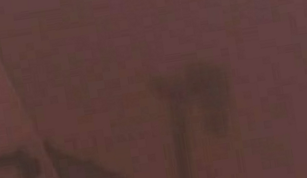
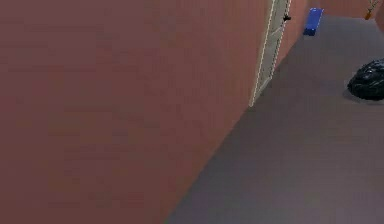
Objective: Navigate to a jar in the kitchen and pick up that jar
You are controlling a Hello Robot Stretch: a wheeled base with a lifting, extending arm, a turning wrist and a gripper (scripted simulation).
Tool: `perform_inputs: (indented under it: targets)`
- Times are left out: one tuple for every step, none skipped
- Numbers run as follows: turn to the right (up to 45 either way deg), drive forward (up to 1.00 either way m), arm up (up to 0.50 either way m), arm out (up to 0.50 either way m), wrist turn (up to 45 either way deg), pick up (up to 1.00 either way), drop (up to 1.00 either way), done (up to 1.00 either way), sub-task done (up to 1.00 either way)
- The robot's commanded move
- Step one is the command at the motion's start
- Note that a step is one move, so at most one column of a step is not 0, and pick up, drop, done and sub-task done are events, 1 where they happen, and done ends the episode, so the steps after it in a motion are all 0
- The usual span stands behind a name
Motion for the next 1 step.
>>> perform_inputs:
  targets:
    - [-18.0, 0.0, 0.0, 0.0, 0.0, 0.0, 0.0, 0.0, 0.0]
